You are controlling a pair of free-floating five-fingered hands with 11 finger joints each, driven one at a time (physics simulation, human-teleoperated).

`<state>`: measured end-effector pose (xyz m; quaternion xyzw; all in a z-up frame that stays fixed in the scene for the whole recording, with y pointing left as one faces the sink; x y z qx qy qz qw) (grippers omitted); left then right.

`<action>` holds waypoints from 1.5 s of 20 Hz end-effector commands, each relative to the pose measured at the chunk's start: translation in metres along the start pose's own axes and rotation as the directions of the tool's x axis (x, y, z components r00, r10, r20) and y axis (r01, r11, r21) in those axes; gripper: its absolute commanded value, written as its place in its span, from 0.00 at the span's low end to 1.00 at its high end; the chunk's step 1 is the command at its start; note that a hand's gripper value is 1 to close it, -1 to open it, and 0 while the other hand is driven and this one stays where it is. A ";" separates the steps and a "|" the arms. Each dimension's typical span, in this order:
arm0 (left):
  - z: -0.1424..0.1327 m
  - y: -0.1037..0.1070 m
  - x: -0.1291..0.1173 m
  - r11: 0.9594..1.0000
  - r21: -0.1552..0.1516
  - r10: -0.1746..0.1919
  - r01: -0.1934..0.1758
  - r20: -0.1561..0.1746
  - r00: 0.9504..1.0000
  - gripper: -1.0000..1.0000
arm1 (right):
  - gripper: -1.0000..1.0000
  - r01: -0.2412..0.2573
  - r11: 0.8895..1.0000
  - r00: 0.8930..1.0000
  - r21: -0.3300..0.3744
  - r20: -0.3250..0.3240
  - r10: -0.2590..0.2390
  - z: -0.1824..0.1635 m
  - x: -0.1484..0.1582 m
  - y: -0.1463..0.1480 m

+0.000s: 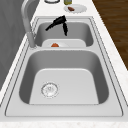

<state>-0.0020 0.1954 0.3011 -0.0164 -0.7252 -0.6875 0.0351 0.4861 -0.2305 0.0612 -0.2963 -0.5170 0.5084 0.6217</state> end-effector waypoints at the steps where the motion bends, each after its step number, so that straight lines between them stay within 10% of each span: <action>1: 0.000 0.000 0.000 1.000 0.000 0.000 0.000 0.000 1.000 0.50 | 0.00 -0.028 0.995 0.997 -0.092 0.073 0.034 0.001 0.009 -0.007; 9: 0.000 0.000 0.000 1.000 0.000 0.000 0.000 0.000 1.000 0.50 | 0.00 -0.024 0.969 0.983 -0.246 0.172 0.067 0.002 0.027 -0.021; 19: 0.000 0.000 0.000 1.000 0.000 0.000 0.000 0.000 1.000 0.50 | 0.00 -0.020 0.907 0.965 -0.421 0.230 0.128 -0.003 0.053 -0.045; 20: 0.000 0.000 0.000 1.000 0.000 0.000 0.000 0.000 1.000 0.50 | 0.00 -0.018 0.921 0.963 -0.390 0.240 0.120 -0.007 0.051 -0.058; 28: 0.000 0.000 0.000 1.000 0.000 0.000 0.000 0.000 1.000 0.50 | 0.00 -0.046 0.907 0.951 -0.418 0.259 0.168 -0.015 0.069 -0.098; 30: 0.000 0.000 0.000 1.000 0.000 0.000 0.000 0.000 1.000 0.50 | 0.00 -0.047 0.921 0.958 -0.386 0.244 0.151 -0.016 0.074 -0.098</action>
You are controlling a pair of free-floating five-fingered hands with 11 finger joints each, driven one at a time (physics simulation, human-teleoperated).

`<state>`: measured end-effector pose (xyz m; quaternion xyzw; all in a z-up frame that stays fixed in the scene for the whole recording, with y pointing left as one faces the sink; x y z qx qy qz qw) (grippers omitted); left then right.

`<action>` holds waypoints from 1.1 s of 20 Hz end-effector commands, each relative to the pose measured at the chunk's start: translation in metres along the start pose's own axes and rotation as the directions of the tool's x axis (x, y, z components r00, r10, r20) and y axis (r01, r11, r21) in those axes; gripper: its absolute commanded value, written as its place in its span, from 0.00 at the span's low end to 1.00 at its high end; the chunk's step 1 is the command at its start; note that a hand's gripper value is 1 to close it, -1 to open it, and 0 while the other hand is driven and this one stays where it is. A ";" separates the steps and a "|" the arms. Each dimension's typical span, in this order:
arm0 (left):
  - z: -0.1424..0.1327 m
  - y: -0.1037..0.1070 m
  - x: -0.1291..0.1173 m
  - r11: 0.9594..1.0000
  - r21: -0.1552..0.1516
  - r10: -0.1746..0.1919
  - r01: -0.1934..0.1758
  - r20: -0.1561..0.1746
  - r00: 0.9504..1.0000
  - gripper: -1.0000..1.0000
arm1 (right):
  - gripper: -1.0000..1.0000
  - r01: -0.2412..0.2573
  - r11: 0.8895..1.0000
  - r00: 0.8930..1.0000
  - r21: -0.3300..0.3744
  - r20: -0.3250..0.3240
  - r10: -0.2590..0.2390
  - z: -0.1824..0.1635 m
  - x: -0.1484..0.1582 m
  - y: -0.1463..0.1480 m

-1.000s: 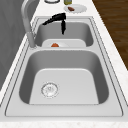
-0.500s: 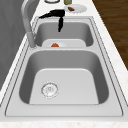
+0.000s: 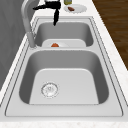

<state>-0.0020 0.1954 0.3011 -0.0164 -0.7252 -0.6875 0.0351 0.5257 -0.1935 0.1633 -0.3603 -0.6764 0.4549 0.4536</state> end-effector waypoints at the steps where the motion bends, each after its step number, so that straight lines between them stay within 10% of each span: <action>1: 0.000 0.000 0.000 1.000 0.000 0.000 0.000 0.000 1.000 0.50 | 0.00 -0.023 1.000 1.000 0.014 0.000 0.023 -0.006 0.004 -0.007; 12: 0.000 0.000 0.000 1.000 0.000 0.000 0.000 0.000 1.000 0.50 | 0.00 -0.019 0.962 0.997 0.272 -0.062 0.037 -0.044 0.028 0.011; 18: 0.000 0.000 0.000 1.000 0.000 0.000 0.000 0.000 1.000 0.50 | 0.00 0.022 0.905 0.997 0.424 -0.078 0.013 -0.065 0.025 0.011; 22: 0.000 0.000 0.000 1.000 0.000 0.000 0.000 0.000 1.000 0.50 | 0.00 0.064 0.846 0.995 0.529 -0.101 -0.012 -0.077 0.023 0.014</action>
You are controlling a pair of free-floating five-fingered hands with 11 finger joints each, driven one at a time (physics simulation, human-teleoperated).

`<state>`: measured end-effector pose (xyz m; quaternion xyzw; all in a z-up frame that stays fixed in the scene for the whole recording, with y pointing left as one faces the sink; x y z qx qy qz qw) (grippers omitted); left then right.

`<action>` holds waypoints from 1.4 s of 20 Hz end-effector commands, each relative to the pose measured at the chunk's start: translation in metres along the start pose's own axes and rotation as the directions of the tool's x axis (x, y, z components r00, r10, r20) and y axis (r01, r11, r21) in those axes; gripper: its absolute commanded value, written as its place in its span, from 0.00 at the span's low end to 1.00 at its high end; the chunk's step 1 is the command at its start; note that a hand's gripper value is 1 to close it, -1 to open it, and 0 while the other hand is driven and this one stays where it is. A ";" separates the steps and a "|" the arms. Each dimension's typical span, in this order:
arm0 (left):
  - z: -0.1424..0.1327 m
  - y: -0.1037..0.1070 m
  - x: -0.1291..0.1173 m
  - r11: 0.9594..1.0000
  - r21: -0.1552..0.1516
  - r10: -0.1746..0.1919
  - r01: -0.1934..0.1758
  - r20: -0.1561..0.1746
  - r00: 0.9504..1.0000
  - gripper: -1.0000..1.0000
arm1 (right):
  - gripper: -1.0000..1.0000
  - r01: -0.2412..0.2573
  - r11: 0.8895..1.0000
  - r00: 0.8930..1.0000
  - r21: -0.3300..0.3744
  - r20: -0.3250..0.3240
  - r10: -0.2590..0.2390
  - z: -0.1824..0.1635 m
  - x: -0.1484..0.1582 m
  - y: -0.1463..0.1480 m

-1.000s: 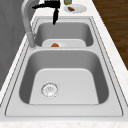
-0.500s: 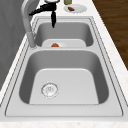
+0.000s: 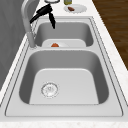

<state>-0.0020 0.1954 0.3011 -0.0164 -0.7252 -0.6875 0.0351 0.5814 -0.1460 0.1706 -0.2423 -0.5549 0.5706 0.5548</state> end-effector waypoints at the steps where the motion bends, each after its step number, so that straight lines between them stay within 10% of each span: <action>1: 0.000 0.000 0.000 1.000 0.000 0.000 0.000 0.000 1.000 0.50 | 0.00 -0.005 0.992 0.999 0.127 -0.050 0.011 -0.012 -0.003 -0.006; 9: 0.000 0.000 0.000 1.000 0.000 0.000 0.000 0.000 1.000 0.50 | 0.00 0.029 0.968 0.995 0.250 -0.104 -0.003 -0.037 -0.008 -0.034; 23: 0.000 0.000 0.000 1.000 0.000 0.000 0.000 0.000 1.000 0.50 | 0.00 0.118 0.845 0.990 0.521 -0.133 -0.055 -0.095 -0.019 -0.049; 24: 0.000 0.000 0.000 1.000 0.000 0.000 0.000 0.000 1.000 0.50 | 1.00 0.122 0.833 0.989 0.539 -0.137 -0.057 -0.100 -0.021 -0.050; 28: 0.000 0.000 0.000 1.000 0.000 0.000 0.000 0.000 1.000 0.50 | 1.00 0.126 0.800 0.987 0.586 -0.154 -0.043 -0.125 -0.021 -0.050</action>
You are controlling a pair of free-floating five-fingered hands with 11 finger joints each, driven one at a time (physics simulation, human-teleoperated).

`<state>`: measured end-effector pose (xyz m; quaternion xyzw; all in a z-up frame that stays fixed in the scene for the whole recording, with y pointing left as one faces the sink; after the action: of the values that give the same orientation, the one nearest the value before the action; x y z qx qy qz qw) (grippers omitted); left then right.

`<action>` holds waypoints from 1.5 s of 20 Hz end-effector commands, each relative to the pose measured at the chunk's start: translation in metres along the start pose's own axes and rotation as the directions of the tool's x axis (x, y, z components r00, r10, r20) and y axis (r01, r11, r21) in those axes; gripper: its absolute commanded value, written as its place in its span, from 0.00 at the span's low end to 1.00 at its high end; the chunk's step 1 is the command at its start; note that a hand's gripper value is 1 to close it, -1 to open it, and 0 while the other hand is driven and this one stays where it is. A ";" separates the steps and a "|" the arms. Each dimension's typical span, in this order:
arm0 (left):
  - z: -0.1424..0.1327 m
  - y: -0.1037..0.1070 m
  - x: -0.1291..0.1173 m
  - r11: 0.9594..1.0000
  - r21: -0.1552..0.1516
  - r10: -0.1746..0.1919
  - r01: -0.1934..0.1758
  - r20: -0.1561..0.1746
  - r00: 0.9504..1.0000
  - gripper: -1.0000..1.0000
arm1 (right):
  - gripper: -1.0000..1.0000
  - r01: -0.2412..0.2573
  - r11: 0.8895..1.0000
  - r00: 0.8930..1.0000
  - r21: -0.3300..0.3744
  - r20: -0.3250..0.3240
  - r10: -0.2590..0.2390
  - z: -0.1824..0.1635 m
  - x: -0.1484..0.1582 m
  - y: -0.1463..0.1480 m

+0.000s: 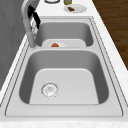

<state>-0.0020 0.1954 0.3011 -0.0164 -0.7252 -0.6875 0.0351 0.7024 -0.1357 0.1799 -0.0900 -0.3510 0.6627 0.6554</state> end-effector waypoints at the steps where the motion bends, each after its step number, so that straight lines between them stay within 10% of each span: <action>1: 0.000 0.000 0.000 1.000 0.000 0.000 0.000 0.000 1.000 0.50 | 1.00 0.010 0.996 1.000 0.091 -0.018 -0.009 -0.017 0.001 -0.010; 18: 0.000 0.000 0.000 1.000 0.000 0.000 0.000 0.000 1.000 0.50 | 1.00 0.026 0.999 0.999 0.022 0.019 -0.027 -0.018 -0.001 -0.012; 24: 0.000 0.000 0.000 1.000 0.000 0.000 0.000 0.000 1.000 0.50 | 1.00 0.049 0.999 0.996 0.010 -0.082 -0.048 -0.013 0.036 -0.024; 30: 0.000 0.000 0.000 1.000 0.000 0.000 0.000 0.000 1.000 0.50 | 1.00 -0.050 0.998 0.977 0.023 -0.207 0.054 -0.015 0.062 -0.026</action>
<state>-0.0020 0.1954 0.3011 -0.0164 -0.7252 -0.6875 0.0351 0.7173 -0.0957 0.1922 -0.1850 -0.2619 0.6672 0.6723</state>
